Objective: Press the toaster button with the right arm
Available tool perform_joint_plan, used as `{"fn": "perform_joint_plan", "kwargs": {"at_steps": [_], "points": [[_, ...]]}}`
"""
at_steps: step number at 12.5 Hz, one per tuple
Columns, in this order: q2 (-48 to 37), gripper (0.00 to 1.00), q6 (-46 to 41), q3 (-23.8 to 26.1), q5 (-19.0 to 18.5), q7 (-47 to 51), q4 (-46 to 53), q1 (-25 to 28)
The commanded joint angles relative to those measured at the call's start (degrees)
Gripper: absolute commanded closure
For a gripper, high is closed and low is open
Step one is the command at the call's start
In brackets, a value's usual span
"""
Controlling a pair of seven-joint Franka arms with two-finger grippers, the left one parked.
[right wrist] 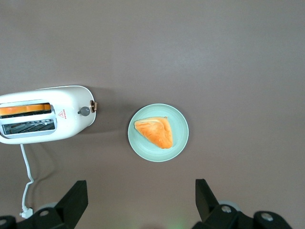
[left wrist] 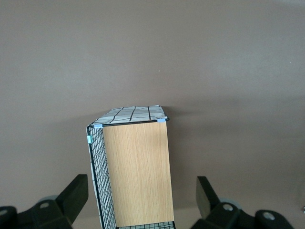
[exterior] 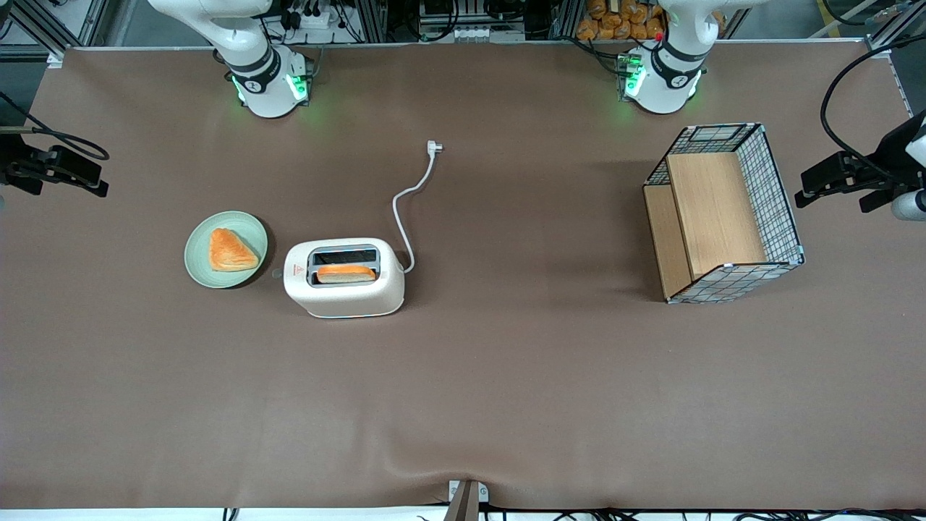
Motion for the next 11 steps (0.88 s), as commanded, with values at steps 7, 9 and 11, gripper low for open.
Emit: {"fn": "perform_joint_plan", "kwargs": {"at_steps": [7, 9, 11], "points": [[1.2, 0.00, -0.6, 0.2, 0.6, -0.1, 1.6, -0.2], [2.2, 0.00, -0.7, 0.0, 0.9, 0.1, 1.6, -0.5], [2.0, 0.00, -1.2, 0.0, 0.5, -0.3, 1.6, -0.5]]}}
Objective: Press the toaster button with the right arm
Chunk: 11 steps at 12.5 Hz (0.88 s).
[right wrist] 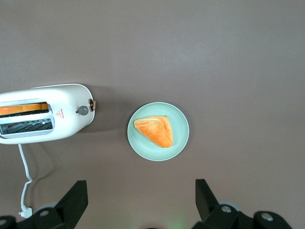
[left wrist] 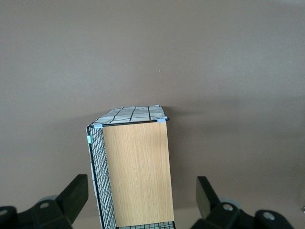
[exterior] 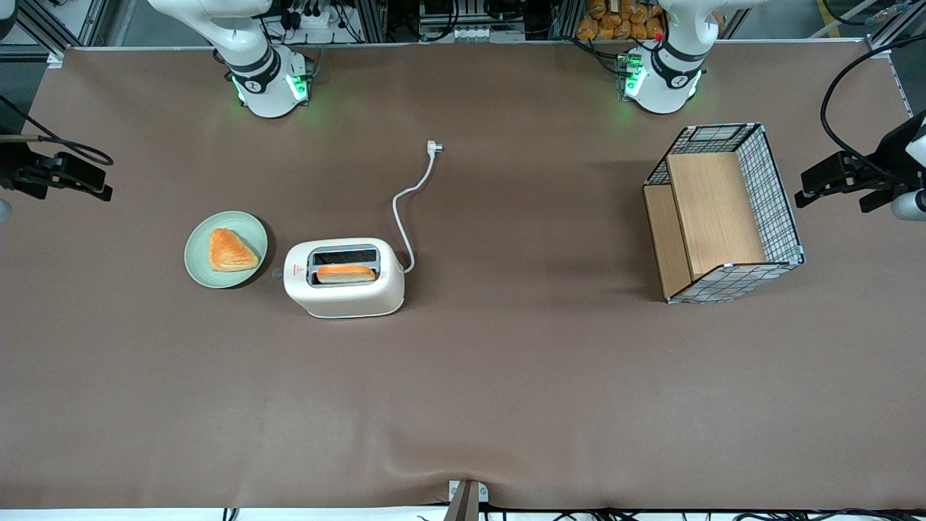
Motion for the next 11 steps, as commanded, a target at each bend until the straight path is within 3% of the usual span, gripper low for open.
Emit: {"fn": "perform_joint_plan", "kwargs": {"at_steps": [1, 3, 5, 8, 11], "points": [[0.4, 0.00, -1.2, 0.2, 0.5, -0.4, 1.4, -0.4], [-0.5, 0.00, -1.5, 0.4, 1.0, -0.2, 1.3, -0.1], [-0.6, 0.00, -1.8, 1.9, -2.0, -0.8, 0.7, 1.5], [0.4, 0.00, -1.6, 1.3, 0.4, -2.9, 1.4, -0.4], [-0.1, 0.00, -1.0, 1.8, -4.7, -4.4, 1.4, 0.2]]}}
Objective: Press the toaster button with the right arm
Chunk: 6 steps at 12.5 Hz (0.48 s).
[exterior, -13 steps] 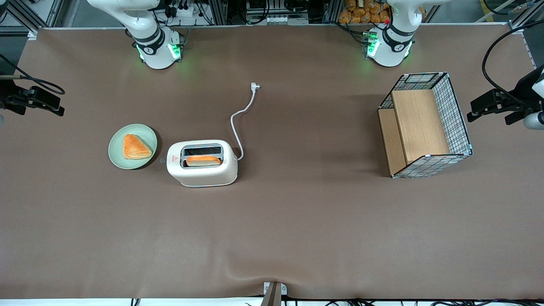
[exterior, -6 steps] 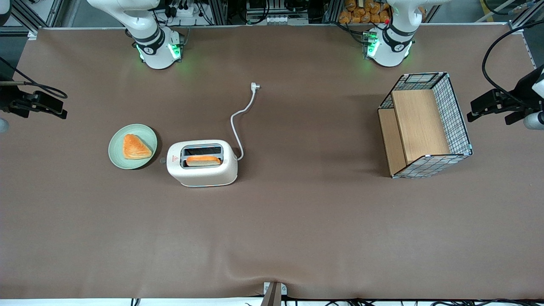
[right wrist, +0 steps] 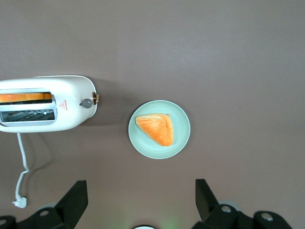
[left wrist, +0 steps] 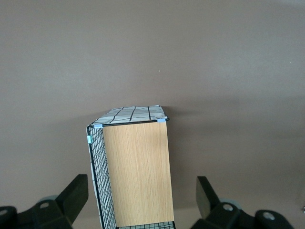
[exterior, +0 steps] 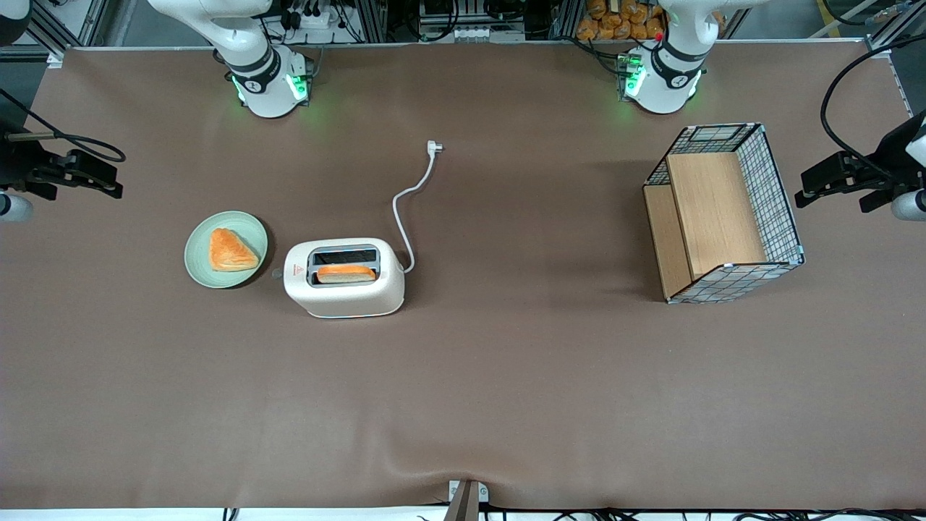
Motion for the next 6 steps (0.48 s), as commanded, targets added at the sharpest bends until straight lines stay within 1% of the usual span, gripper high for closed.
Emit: {"fn": "perform_joint_plan", "kwargs": {"at_steps": [1, 2, 3, 5, 6], "points": [[0.3, 0.00, -0.3, 0.4, -3.1, -1.8, 0.9, -0.5], [0.2, 0.00, -0.3, 0.0, -0.6, -2.1, 0.5, -1.0], [0.2, 0.00, -0.6, -0.5, 0.4, -1.7, 0.4, -1.2], [0.5, 0.00, -0.4, -0.7, 0.8, -2.0, 0.2, -1.3], [0.4, 0.16, -0.5, -0.7, 0.8, -2.1, 0.2, -1.3]]}}
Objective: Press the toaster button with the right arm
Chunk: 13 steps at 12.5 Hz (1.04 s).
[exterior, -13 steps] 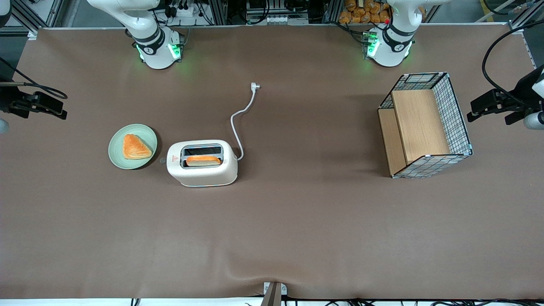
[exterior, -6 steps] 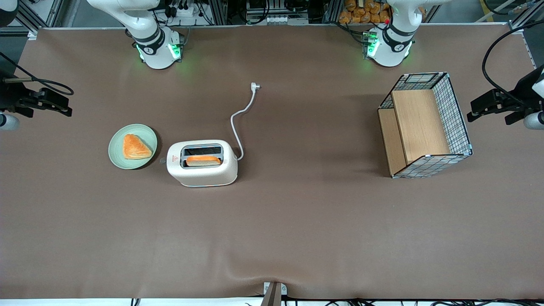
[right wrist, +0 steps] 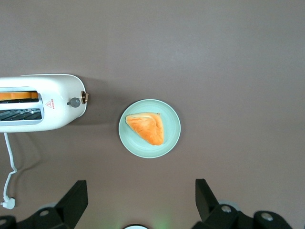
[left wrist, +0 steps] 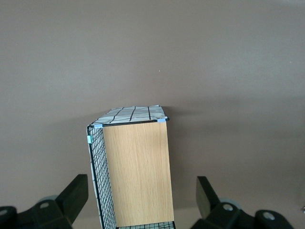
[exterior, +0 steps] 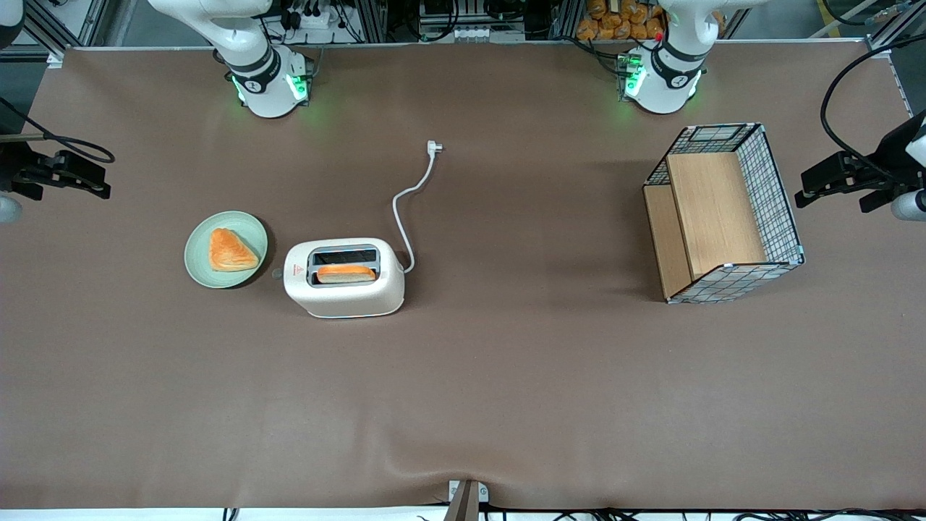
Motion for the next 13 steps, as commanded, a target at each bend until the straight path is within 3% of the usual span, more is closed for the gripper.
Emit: {"fn": "perform_joint_plan", "kwargs": {"at_steps": [1, 2, 3, 4, 8, 13], "points": [[0.0, 0.57, -1.1, 0.1, 1.5, -0.7, 0.2, -0.7], [0.0, 0.93, -3.4, 0.3, 1.0, -0.8, 0.2, -0.1], [0.2, 1.00, -3.2, 0.5, 1.5, -0.3, 0.1, -0.1], [0.4, 1.00, -1.2, 0.4, 2.8, -0.2, 0.2, -0.3], [3.4, 1.00, -0.9, -2.7, 14.5, 1.4, -0.5, -2.2], [4.9, 1.00, 1.4, -2.8, 16.7, 1.5, -4.6, -1.1]]}}
